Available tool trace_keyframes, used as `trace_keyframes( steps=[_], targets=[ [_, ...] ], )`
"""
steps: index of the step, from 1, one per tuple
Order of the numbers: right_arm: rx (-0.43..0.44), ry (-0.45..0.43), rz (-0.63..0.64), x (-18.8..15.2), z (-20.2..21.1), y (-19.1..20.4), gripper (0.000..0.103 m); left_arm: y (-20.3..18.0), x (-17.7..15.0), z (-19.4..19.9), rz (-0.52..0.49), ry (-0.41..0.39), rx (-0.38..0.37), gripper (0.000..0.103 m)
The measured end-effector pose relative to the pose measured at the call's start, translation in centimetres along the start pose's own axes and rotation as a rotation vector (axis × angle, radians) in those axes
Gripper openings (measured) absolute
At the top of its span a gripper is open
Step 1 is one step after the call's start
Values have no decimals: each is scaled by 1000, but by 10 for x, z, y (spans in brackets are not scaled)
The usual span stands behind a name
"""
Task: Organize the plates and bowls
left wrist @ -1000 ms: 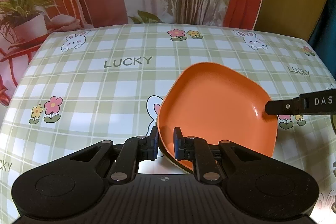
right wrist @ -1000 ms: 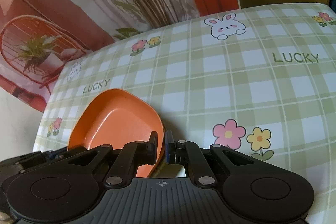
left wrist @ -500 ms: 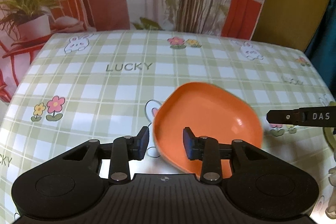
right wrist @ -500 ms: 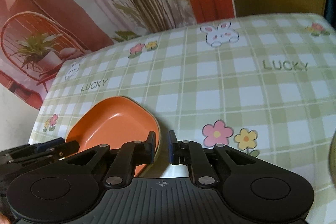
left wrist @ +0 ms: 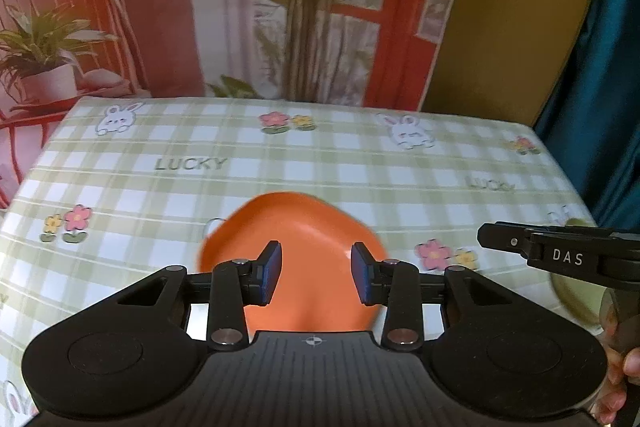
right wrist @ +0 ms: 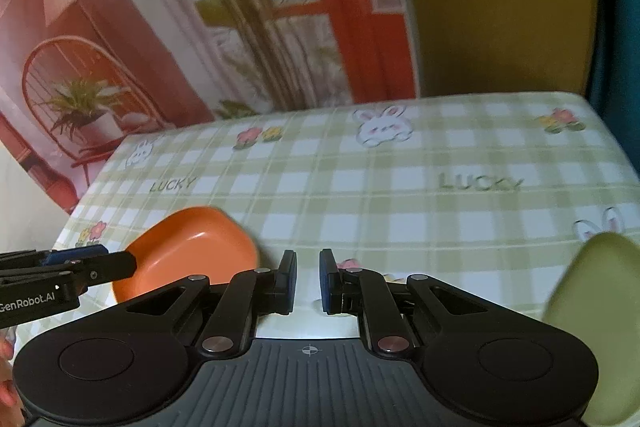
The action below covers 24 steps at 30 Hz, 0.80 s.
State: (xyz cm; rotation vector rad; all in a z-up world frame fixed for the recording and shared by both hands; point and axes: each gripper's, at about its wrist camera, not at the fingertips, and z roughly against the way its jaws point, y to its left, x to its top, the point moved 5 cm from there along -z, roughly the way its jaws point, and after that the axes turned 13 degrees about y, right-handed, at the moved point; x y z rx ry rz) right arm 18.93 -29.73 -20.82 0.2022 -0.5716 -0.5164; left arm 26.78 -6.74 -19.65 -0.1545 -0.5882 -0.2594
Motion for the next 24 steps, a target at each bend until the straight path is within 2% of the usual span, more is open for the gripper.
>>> trace_keyframes(
  steps=[5,11,15,24],
  targets=[
    [-31,-59,1,-1,24,-31,13,-32,-4,4,-14,-54,-25,40],
    [-76,-114,-16,-5,48,-74,13,-65,-9,2,-54,-58,-51,40],
    [-139,-152,10,-12,64,-97,15,-82,-11,-1,-76,-58,-74,40],
    [-269,-173,54,-26,79,-137,16,-116,-16,-16,-132,-35,-107,41]
  ],
)
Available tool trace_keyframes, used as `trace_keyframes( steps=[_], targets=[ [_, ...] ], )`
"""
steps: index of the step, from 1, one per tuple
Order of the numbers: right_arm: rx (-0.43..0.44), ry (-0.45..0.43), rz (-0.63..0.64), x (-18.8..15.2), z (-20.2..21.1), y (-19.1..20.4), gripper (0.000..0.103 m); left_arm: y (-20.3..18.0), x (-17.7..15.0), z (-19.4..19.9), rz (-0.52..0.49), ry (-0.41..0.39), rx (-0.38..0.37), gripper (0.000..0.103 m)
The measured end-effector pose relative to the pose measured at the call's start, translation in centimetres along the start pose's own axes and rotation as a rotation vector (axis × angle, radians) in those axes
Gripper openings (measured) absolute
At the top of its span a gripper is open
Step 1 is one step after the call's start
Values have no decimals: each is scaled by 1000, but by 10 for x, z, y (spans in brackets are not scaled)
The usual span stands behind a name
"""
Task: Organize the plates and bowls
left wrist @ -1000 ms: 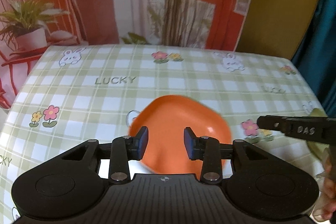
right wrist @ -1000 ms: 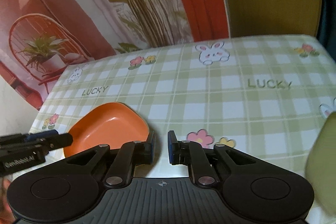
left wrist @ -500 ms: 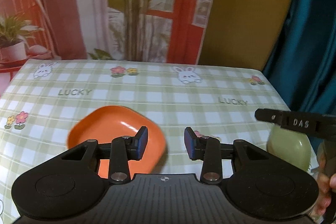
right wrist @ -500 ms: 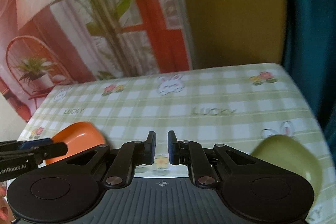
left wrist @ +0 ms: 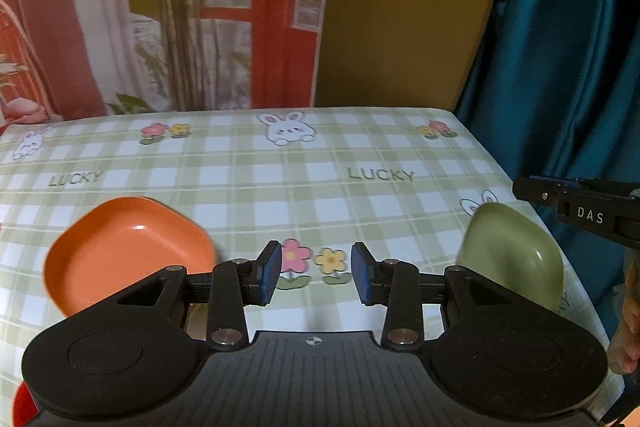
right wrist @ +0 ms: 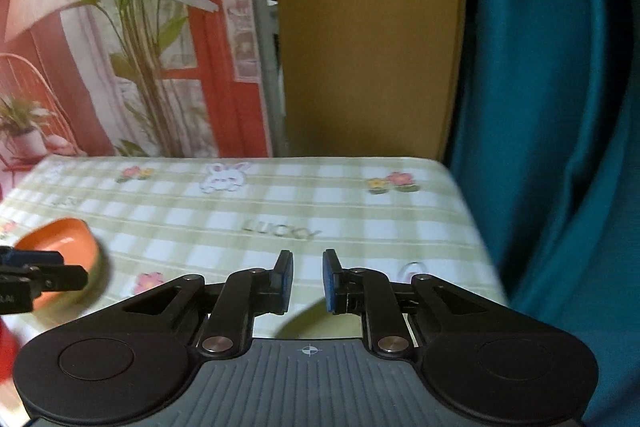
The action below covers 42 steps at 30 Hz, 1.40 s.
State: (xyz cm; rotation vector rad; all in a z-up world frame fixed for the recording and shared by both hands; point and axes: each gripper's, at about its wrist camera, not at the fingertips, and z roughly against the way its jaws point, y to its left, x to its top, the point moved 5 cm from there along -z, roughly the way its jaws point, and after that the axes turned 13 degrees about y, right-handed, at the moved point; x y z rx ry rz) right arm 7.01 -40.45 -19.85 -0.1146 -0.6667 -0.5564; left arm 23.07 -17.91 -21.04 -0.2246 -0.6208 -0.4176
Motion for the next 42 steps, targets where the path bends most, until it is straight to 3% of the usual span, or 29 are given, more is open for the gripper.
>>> trace_keyframes(
  steps=[5,20,37,40,42],
  targets=[
    [-36,30,-47,-8,-4,-21,16,-18,0,-8,-16,2,-37,46],
    [-138,53,-100,-57,-9,-76,16,-102,-6,-57,-127,59,-139,51],
    [-109,118,-235,-76,-44,-105,16,-122,-13,-110,-117,156,-155,50],
    [-98,120,-252,-79,-46,-106,15,-122,-15,-112,-122,165,-150,46],
    [-73,112,-265,-81,-46,-105,12,-122,-16,-114,-121,165,-143,27]
  ],
)
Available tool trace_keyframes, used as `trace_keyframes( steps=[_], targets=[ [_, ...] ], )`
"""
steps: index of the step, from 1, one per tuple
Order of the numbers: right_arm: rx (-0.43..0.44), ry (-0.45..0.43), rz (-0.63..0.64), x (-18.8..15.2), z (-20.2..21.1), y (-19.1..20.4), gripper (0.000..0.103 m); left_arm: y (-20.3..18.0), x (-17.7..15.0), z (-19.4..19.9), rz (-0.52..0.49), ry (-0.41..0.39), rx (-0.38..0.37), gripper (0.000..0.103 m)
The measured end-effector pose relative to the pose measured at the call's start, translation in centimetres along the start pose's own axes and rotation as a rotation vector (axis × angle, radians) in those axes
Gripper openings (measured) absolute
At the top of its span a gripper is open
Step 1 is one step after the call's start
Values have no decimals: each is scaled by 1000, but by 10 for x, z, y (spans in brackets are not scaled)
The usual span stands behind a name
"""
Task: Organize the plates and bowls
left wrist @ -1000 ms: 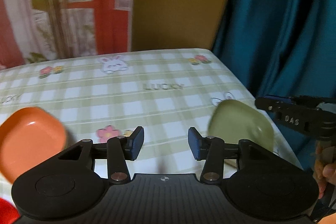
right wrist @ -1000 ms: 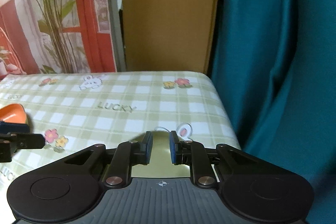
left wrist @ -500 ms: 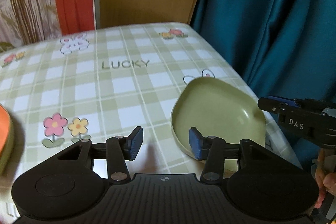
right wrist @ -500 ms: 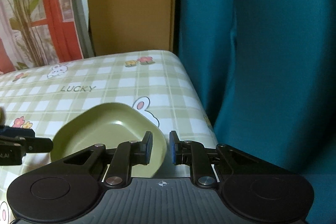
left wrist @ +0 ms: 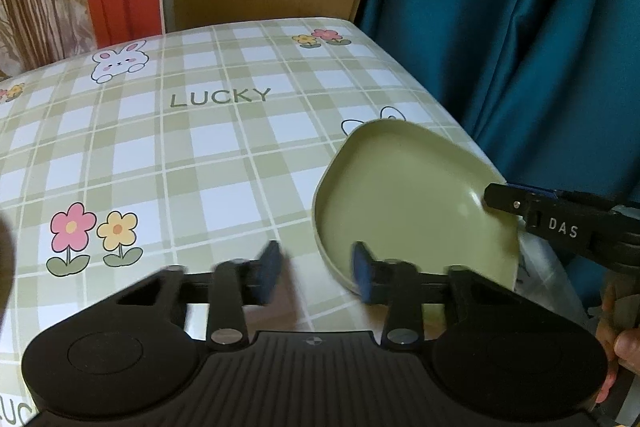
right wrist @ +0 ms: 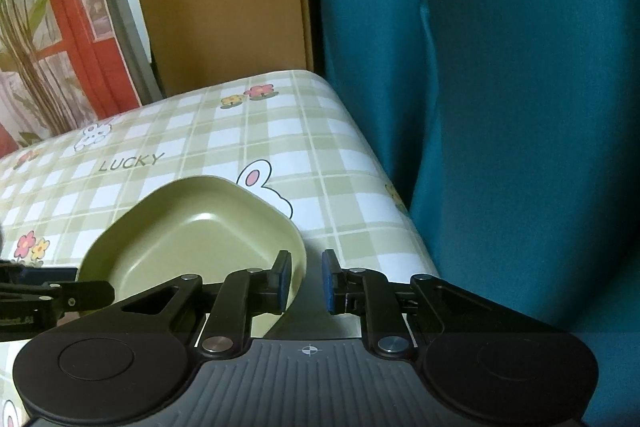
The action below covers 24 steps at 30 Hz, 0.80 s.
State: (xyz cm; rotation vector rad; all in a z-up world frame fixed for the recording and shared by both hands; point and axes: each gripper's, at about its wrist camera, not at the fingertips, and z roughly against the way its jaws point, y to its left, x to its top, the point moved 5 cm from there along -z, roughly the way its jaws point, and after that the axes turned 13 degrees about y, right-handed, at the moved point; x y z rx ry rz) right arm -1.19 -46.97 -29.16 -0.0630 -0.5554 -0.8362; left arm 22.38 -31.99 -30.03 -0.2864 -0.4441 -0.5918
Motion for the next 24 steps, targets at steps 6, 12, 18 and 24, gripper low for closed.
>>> trace_keyframes(
  steps=[6,12,18,24],
  targets=[
    [15,0,5,-4,2,9,7,-1,-2,4,-11,-8,-2,17],
    [49,-1,-15,-4,10,23,7,8,-6,16,9,-2,17,17],
    [118,-11,-24,2,17,57,7,33,-12,48,44,-21,56,17],
    [197,-8,22,7,26,117,7,77,-21,90,123,-59,107,17]
  ],
)
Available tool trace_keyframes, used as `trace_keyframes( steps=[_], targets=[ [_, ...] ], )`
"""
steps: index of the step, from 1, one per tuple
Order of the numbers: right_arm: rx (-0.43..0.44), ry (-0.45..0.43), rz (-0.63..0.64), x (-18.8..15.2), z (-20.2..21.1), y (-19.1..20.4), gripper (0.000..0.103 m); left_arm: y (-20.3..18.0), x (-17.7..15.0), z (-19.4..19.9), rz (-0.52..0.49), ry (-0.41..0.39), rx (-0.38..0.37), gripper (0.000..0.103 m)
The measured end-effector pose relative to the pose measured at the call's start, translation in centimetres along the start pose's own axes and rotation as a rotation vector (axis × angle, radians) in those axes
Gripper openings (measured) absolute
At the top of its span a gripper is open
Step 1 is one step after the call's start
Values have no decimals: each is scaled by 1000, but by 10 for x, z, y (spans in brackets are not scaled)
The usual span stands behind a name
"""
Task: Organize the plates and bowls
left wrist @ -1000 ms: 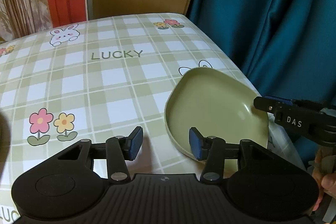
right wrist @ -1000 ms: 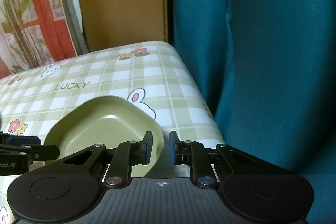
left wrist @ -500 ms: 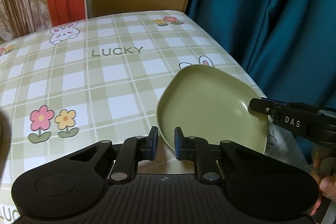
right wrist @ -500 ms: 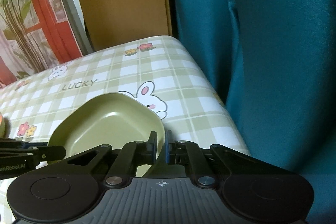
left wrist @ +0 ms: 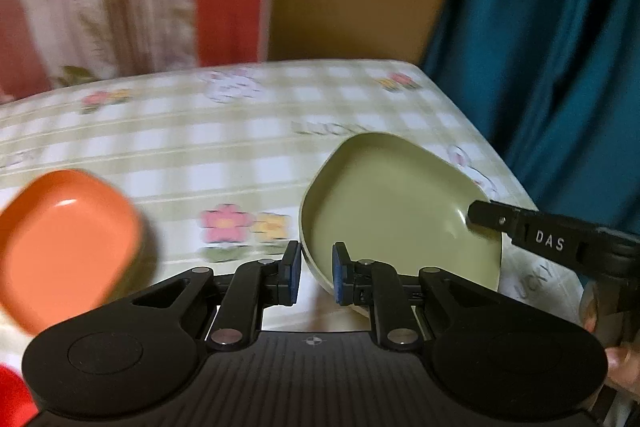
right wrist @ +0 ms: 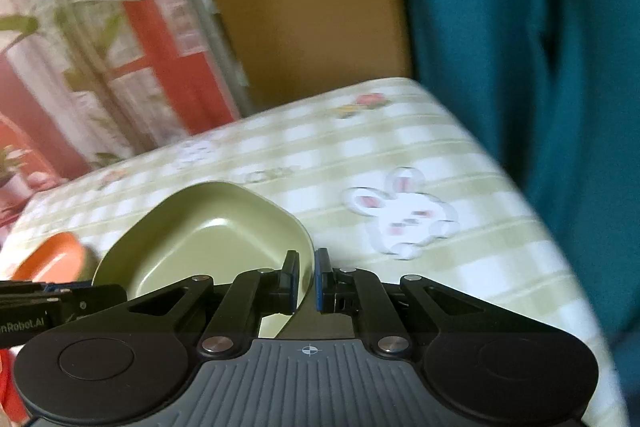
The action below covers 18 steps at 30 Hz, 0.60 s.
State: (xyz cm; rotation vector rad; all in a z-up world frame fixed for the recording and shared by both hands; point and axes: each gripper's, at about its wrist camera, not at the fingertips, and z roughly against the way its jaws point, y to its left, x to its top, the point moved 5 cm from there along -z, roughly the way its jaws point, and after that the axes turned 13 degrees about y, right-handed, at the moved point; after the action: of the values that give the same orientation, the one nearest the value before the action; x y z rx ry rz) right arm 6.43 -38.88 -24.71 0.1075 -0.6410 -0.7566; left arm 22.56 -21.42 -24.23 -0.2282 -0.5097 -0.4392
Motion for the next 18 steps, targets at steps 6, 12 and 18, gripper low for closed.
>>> trace_keyframes(
  steps=[6,12,18],
  targets=[
    [59,-4,80,8,5,71,7,57,-6,36,84,-26,39,17],
    [97,1,156,13,9,140,8,113,-11,72,158,-66,57,17],
    [143,3,200,20,6,198,8,164,-12,96,209,-94,90,17]
  ],
)
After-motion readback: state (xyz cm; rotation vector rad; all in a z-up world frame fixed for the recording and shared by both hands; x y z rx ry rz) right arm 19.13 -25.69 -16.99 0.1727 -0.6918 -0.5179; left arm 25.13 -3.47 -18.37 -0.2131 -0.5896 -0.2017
